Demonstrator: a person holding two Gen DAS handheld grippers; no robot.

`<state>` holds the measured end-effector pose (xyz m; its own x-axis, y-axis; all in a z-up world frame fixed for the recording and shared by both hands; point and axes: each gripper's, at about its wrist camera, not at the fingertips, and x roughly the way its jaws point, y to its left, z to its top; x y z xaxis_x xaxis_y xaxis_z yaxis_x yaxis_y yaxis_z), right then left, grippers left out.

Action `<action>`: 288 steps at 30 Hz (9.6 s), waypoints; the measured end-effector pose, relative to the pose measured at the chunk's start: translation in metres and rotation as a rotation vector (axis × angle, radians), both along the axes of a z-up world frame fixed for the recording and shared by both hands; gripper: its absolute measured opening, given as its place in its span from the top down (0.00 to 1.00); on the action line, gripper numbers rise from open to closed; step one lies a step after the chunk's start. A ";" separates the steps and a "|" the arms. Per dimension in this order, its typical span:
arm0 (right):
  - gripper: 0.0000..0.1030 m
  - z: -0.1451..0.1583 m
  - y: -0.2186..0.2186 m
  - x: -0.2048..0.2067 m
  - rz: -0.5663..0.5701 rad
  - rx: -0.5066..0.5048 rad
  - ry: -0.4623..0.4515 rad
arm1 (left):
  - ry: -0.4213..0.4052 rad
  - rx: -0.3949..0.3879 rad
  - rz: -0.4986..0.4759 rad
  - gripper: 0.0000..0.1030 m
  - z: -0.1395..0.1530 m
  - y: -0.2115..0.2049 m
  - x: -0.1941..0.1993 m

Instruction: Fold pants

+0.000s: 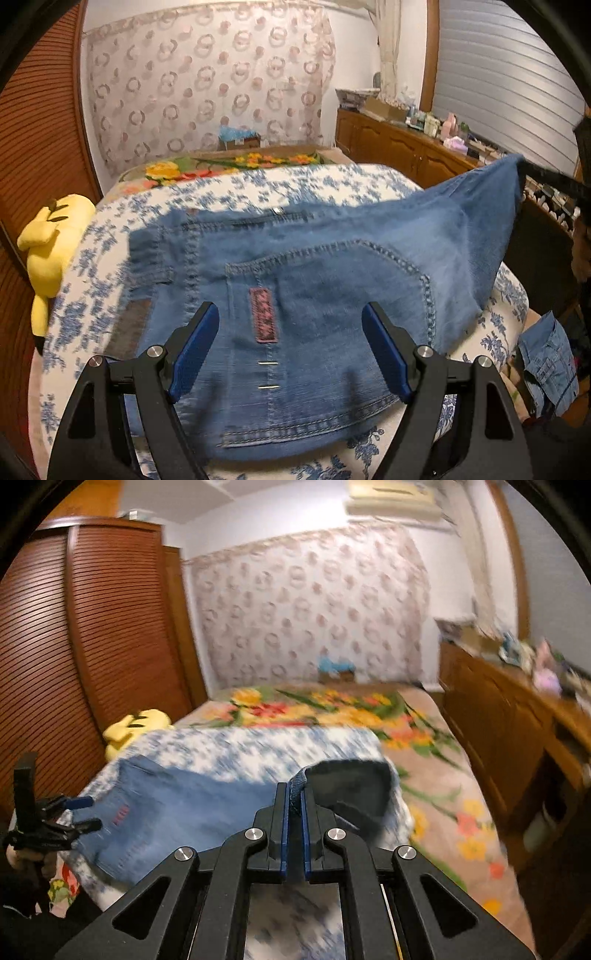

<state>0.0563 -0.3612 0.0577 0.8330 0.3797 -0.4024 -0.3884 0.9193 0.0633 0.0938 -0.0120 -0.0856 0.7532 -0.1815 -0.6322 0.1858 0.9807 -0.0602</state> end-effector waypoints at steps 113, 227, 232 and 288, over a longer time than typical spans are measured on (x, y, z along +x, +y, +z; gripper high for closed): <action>0.72 0.084 0.087 0.015 -0.072 -0.249 0.196 | -0.263 0.062 0.232 0.96 0.103 0.129 -0.040; 0.66 -0.008 0.230 0.089 0.338 -0.172 0.173 | 0.027 0.003 0.179 0.51 -0.021 0.119 -0.022; 0.61 -0.006 0.244 0.131 0.285 -0.133 0.179 | 0.036 0.002 0.166 0.51 -0.025 0.109 -0.013; 0.60 -0.077 -0.012 0.057 -0.146 -0.106 0.238 | -0.008 0.008 -0.006 0.25 -0.002 0.007 0.002</action>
<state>0.1135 -0.3732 -0.0194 0.7533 0.2083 -0.6238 -0.2378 0.9706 0.0370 0.0958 -0.0053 -0.0872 0.7569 -0.1811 -0.6279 0.1920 0.9801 -0.0513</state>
